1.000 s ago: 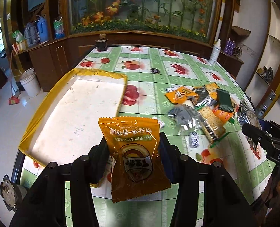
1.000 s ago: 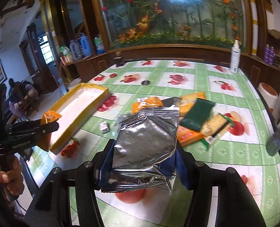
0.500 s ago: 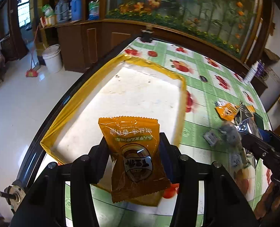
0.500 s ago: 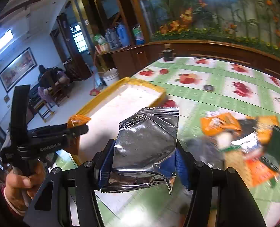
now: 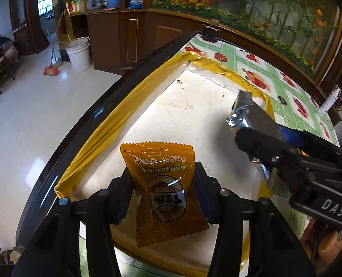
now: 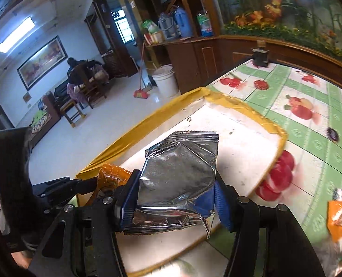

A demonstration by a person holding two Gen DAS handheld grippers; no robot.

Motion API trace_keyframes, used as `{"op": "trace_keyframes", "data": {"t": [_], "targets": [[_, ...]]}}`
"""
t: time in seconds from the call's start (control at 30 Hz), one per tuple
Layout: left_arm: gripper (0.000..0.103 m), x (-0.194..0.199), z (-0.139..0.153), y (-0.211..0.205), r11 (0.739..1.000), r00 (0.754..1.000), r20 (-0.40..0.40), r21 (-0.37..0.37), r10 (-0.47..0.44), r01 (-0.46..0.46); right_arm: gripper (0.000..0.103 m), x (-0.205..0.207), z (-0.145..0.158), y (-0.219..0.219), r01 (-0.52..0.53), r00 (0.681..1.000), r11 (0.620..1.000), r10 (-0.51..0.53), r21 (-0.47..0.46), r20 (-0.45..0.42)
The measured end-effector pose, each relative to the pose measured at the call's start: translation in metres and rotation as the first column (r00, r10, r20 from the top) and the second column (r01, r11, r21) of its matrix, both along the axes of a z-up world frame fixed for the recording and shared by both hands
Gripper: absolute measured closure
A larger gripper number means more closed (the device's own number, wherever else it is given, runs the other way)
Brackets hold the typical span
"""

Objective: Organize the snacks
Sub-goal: 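Lower both packs into the yellow tray and open both tools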

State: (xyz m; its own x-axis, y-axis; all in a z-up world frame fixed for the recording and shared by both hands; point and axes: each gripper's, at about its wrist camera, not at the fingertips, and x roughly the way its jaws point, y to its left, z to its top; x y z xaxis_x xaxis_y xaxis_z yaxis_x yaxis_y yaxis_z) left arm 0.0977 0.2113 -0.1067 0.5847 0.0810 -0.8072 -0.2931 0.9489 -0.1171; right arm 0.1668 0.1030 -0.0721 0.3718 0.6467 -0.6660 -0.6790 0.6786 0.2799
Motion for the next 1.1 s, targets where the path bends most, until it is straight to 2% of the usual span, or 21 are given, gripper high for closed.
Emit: {"op": "trace_keyframes", "data": {"t": [0.23,0.6,0.77,0.83,0.87,1.1], "targets": [[0.055,0.004,-0.008,0.002,1.000,1.000,-0.016,0.018,0.004,-0.004,0.043,0.011,-0.018,0.019,-0.024,1.000,0.999,0.024,-0.037,-0.015],[0.053,0.004,-0.008,-0.001,1.000,1.000,-0.017,0.029,0.010,-0.010,0.041,0.017,-0.022,0.030,-0.026,1.000,0.996,0.027,-0.081,0.002],[0.051,-0.001,-0.005,-0.003,0.999,1.000,-0.008,0.041,0.014,-0.014,0.041,0.014,-0.017,0.031,-0.024,0.999,0.995,0.028,-0.098,0.037],[0.036,-0.003,-0.001,-0.004,0.998,1.000,-0.002,0.057,0.024,-0.024,0.041,0.012,-0.013,0.027,-0.016,0.999,0.995,0.020,-0.096,0.047],[0.035,-0.005,0.001,-0.005,0.998,1.000,0.009,0.065,0.027,-0.028,0.041,0.011,-0.010,0.024,-0.009,0.999,0.996,0.014,-0.094,0.053],[0.035,-0.022,0.029,-0.015,0.992,0.995,0.091,0.118,0.036,-0.046,0.036,-0.007,0.017,-0.009,0.052,0.993,0.996,-0.044,-0.068,0.111]]}}
